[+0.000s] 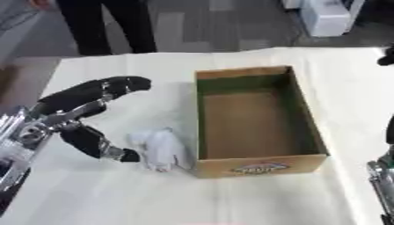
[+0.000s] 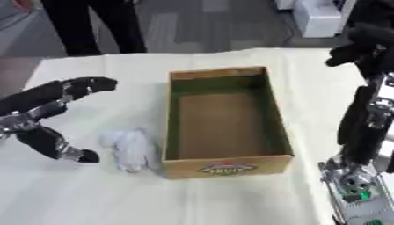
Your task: Pick up objects on the table and place them in the box.
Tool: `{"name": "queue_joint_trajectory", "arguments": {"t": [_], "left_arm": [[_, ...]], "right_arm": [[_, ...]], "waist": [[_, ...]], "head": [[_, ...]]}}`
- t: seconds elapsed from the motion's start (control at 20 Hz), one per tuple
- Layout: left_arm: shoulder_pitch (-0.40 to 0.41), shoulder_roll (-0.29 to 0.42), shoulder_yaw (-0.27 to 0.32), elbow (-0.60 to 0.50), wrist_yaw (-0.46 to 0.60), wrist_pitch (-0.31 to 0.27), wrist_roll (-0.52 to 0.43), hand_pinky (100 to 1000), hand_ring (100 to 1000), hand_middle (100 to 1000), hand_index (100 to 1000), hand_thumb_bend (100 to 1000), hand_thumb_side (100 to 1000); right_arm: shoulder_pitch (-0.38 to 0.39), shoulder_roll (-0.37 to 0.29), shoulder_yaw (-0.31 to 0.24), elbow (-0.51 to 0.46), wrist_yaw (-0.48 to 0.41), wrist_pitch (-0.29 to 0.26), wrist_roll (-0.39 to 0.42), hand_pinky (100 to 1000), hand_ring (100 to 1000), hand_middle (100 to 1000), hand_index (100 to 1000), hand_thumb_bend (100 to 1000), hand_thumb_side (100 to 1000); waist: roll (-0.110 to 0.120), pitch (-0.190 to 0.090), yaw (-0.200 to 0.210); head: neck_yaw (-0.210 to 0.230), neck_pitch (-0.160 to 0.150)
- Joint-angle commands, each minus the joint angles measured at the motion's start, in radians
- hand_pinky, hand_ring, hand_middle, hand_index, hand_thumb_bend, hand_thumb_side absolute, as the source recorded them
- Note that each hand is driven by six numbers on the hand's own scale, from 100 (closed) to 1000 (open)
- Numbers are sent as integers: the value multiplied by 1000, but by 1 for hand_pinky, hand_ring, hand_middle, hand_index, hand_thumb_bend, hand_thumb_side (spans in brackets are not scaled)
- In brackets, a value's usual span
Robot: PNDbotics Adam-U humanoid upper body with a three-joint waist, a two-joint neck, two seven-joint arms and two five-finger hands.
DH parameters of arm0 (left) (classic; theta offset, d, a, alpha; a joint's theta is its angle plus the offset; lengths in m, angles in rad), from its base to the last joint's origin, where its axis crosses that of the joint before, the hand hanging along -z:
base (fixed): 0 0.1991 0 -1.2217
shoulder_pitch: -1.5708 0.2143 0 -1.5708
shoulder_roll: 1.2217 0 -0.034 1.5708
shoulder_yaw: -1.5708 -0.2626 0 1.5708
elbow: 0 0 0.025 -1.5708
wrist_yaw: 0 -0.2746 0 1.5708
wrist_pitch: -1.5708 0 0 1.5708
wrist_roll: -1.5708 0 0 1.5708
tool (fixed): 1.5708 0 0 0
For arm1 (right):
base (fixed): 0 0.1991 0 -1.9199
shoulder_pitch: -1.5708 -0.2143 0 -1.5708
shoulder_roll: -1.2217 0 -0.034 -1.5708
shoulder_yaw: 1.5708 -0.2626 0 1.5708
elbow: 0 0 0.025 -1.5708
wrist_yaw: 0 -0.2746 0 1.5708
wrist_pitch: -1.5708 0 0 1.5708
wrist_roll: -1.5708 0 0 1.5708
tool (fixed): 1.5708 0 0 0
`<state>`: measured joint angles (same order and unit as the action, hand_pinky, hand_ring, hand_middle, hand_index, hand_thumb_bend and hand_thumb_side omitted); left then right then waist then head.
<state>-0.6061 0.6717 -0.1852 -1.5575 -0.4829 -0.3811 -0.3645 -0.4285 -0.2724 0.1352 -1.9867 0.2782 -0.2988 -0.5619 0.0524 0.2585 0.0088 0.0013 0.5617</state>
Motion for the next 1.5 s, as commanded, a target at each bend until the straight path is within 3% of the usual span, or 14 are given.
{"name": "queue_joint_trajectory", "arguments": {"t": [0.05, 0.45, 0.7, 1.15, 1.5], "left_arm": [[-30, 8, -5, 7, 14, -3, -16, 1000, 923, 957, 1000, 701, 696], [-76, -14, -33, 48, 31, -15, -71, 1000, 911, 940, 1000, 686, 708], [-77, -20, -45, 72, 16, 14, -70, 1000, 904, 939, 1000, 697, 713], [-75, -48, -61, 145, 118, 31, -119, 1000, 896, 941, 1000, 705, 712], [-41, -52, -64, 148, 149, 21, -128, 1000, 894, 943, 1000, 715, 710]], "right_arm": [[-13, -5, -3, -13, -1, 0, 3, 420, 487, 559, 658, 100, 858], [-12, -11, -1, -13, 0, 1, 5, 419, 487, 558, 658, 100, 858], [-15, -8, -2, -13, 0, -3, 2, 418, 486, 558, 657, 100, 859], [-26, -7, 2, -13, -2, -9, 6, 415, 486, 555, 655, 100, 859], [-34, -1, 4, -13, -6, -10, 8, 414, 486, 554, 655, 100, 859]], "waist": [[2, -22, -1], [13, -28, -2], [19, -31, -4], [33, -37, -26], [36, -35, -40]], "head": [[2, 2], [-5, 13], [-16, 5], [-22, 6], [-39, -23]]}}
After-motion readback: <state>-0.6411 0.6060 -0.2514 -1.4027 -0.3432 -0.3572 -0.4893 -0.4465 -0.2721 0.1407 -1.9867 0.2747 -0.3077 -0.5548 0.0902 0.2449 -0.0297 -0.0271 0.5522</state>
